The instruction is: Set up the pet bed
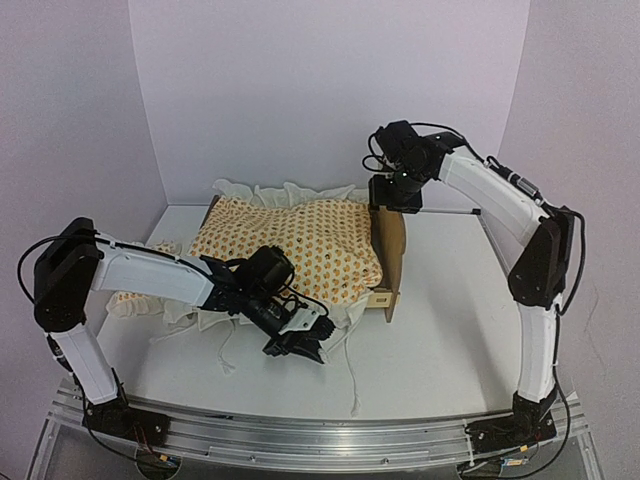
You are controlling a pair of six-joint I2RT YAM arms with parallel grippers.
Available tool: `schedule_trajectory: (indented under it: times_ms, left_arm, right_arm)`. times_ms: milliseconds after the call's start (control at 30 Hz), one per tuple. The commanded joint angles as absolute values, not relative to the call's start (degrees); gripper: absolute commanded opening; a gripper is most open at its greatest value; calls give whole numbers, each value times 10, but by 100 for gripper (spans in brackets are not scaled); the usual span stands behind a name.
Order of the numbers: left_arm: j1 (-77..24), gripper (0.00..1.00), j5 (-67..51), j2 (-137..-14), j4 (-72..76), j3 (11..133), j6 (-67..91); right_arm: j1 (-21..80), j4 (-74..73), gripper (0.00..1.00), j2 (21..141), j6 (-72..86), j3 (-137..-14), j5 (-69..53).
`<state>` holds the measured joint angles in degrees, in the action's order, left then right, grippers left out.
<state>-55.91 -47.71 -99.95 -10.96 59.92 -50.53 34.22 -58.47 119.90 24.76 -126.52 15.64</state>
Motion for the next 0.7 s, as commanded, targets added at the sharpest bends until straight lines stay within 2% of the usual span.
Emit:
schedule_trajectory:
  times_ms: [0, 200, 333, 400, 567, 667]
  left_arm:
    - [-547, 0, -465, -1026, -115, 588, -586]
    - [-548, 0, -448, -1065, -118, 587, -625]
    - [-547, 1, -404, -1079, -105, 582, -646]
    - [-547, 9, -395, -1080, -102, 576, -667]
    - [-547, 42, -391, -1080, -114, 577, -676]
    - [-546, 47, -382, -1072, -132, 573, -700]
  right_arm:
    - [343, -565, 66, 1099, 198, -1248, 87]
    - [351, -547, 68, 962, 185, -1141, 41]
    - [408, -545, 59, 882, 260, -989, 68]
    - [445, -544, 57, 855, 308, -914, 80]
    - [539, -496, 54, 817, 436, -730, 104]
    - [585, -462, 54, 843, 461, -692, 103]
